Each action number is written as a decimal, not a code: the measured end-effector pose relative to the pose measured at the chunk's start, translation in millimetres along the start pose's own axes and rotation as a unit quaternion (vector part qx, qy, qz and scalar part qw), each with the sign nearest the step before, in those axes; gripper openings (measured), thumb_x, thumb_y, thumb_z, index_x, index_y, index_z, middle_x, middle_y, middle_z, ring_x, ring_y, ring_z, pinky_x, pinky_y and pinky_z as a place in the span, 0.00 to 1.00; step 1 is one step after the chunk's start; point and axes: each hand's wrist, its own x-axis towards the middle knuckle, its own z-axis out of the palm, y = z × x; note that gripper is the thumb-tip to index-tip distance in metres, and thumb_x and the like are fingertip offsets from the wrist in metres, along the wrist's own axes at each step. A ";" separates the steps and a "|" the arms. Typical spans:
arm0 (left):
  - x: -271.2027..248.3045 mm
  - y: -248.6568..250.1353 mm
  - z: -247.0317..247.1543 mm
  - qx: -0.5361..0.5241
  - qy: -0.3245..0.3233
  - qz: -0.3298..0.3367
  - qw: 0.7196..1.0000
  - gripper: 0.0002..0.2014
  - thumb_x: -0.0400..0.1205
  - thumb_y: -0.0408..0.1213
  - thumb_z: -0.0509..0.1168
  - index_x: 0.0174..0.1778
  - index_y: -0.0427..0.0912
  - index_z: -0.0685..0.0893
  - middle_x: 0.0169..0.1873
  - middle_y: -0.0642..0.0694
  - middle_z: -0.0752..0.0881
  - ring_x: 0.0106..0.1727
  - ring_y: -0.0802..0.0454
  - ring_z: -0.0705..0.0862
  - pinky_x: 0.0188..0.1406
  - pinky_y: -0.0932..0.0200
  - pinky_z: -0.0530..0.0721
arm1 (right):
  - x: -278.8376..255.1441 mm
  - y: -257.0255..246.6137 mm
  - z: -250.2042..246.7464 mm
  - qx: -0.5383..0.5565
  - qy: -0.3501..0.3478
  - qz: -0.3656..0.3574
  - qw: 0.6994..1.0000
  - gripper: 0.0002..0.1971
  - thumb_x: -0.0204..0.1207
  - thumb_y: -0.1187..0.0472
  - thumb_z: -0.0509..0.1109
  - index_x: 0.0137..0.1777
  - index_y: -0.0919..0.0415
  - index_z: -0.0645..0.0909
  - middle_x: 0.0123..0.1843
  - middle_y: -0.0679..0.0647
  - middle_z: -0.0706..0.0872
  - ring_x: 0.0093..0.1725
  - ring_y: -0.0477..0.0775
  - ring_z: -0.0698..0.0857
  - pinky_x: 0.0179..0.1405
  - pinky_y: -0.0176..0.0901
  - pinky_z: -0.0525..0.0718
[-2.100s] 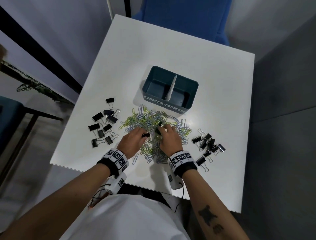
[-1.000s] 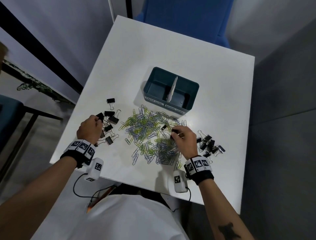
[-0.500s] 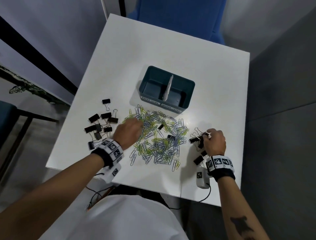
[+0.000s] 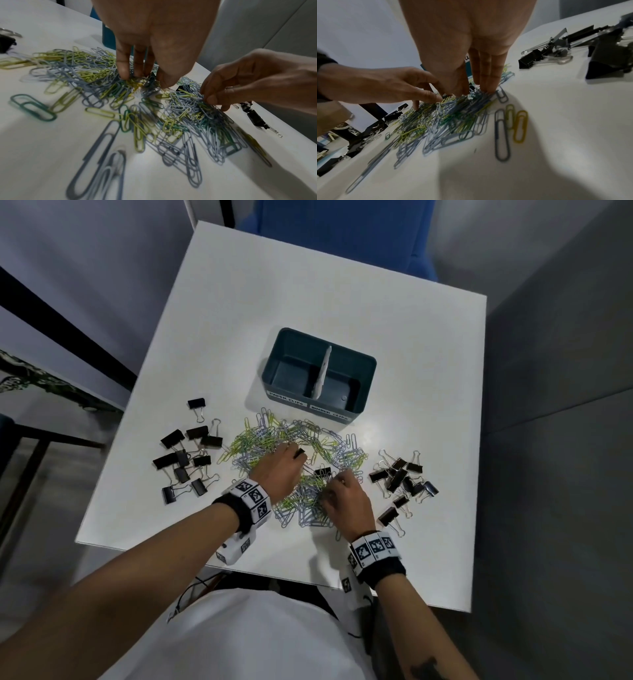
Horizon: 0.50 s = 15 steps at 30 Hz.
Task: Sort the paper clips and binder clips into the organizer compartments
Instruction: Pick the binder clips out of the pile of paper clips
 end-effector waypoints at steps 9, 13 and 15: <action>16.4 9.4 -3.4 0.001 -0.010 -0.045 0.999 0.25 0.73 0.28 0.72 0.64 0.44 0.75 0.60 0.41 0.76 0.52 0.43 0.80 0.31 0.52 0.83 | 29.9 -8.3 -12.3 -0.071 -0.032 -0.028 0.997 0.21 0.64 0.64 0.81 0.58 0.59 0.83 0.59 0.57 0.81 0.56 0.58 0.81 0.38 0.46 0.85; 22.9 10.7 -4.9 -0.077 0.001 -0.106 0.991 0.18 0.76 0.28 0.69 0.60 0.40 0.75 0.59 0.40 0.76 0.52 0.41 0.81 0.42 0.47 0.84 | 38.1 -7.4 -6.0 -0.090 -0.021 -0.001 0.996 0.14 0.68 0.66 0.79 0.53 0.60 0.83 0.54 0.55 0.80 0.52 0.58 0.81 0.34 0.46 0.83; 25.0 7.8 -2.5 -0.129 0.003 -0.140 0.982 0.13 0.76 0.27 0.68 0.55 0.40 0.77 0.57 0.40 0.76 0.49 0.41 0.81 0.44 0.47 0.83 | 39.8 -8.6 -7.1 -0.070 -0.007 0.008 0.997 0.12 0.69 0.65 0.77 0.51 0.63 0.82 0.53 0.56 0.81 0.48 0.59 0.82 0.36 0.46 0.82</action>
